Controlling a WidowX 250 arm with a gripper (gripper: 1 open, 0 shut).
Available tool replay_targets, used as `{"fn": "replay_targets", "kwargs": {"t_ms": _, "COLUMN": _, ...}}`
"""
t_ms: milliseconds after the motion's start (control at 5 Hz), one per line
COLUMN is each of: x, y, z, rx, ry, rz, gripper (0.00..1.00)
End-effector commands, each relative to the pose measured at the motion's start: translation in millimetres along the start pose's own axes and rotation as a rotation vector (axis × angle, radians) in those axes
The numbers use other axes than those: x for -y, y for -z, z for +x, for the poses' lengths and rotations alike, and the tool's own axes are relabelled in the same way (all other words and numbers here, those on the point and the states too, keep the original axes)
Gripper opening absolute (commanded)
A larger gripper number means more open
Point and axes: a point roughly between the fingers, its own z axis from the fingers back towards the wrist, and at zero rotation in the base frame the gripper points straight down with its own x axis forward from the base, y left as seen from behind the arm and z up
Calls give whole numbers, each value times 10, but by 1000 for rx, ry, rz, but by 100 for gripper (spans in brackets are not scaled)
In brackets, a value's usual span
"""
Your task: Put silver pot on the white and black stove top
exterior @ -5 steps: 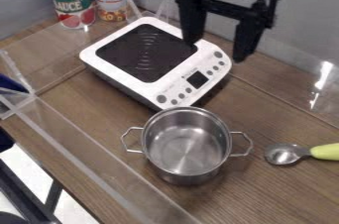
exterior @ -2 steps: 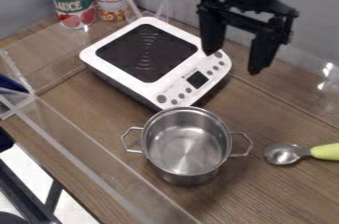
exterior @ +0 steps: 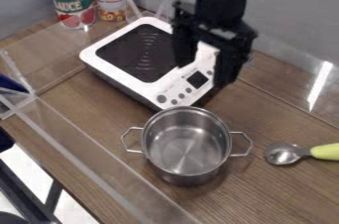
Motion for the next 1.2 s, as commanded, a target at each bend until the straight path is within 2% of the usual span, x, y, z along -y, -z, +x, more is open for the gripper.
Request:
{"fn": "replay_targets", "kwargs": {"t_ms": 0, "x": 71, "y": -64, "z": -138, "rx": 59, "ry": -3, "rz": 6, "gripper": 100}}
{"fn": "replay_targets", "kwargs": {"t_ms": 200, "x": 134, "y": 18, "z": -228, "rx": 78, "ry": -33, "rz": 4, "gripper": 100}}
{"fn": "replay_targets", "kwargs": {"t_ms": 400, "x": 204, "y": 132, "z": -277, "rx": 82, "ry": -71, "rz": 17, "gripper": 100}}
{"fn": "replay_targets", "kwargs": {"t_ms": 600, "x": 219, "y": 374, "z": -333, "rx": 85, "ry": -102, "rz": 33, "gripper": 100}}
{"fn": "replay_targets", "kwargs": {"t_ms": 800, "x": 202, "y": 572, "z": -315, "rx": 83, "ry": -153, "rz": 47, "gripper": 100}}
{"fn": "replay_targets", "kwargs": {"t_ms": 1000, "x": 175, "y": 653, "z": -313, "rx": 72, "ry": -170, "rz": 57, "gripper": 100}}
